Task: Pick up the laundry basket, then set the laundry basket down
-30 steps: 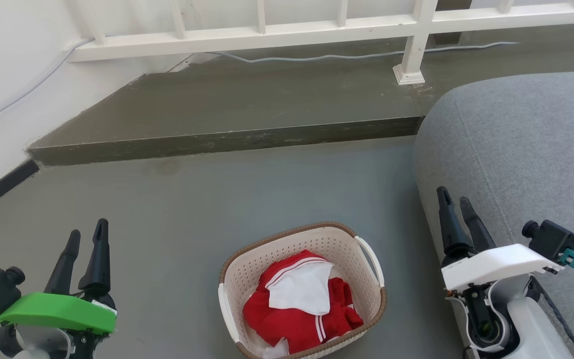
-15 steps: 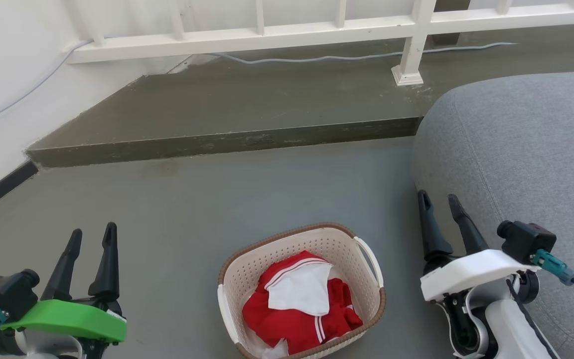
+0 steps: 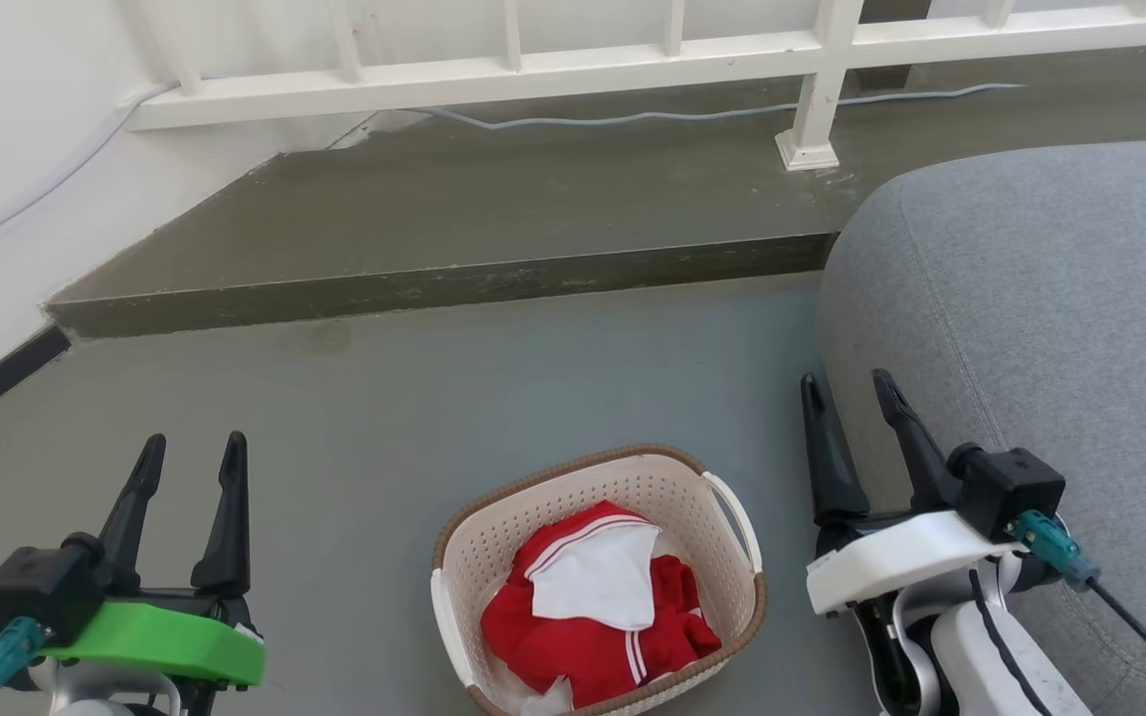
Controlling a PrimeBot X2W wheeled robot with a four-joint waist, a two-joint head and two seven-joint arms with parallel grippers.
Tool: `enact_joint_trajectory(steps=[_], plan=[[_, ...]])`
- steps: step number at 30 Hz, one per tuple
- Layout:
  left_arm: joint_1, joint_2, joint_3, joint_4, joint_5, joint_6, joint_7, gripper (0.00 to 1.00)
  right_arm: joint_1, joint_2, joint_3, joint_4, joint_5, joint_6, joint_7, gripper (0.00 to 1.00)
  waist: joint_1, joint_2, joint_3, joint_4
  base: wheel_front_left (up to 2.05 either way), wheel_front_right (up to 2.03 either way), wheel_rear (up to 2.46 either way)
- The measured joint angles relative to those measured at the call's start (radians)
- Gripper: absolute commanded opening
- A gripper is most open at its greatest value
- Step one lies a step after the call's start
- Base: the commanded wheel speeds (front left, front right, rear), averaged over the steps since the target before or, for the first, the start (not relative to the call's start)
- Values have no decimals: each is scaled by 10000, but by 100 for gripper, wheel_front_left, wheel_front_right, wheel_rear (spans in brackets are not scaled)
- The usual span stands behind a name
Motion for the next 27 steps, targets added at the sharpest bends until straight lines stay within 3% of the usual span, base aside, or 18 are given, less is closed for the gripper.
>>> enact_joint_trajectory(steps=[4,27], plan=[[120,-2,-10,-107,621,-6,-180,100,0,-21,178,-148,-604,-157,-201,100,0,0,1,-24,0,0,0],[184,-50,-46,-182,633,-8,-203,100,60,-31,84,-153,-642,-159,-215,100,0,0,64,-59,0,0,0]])
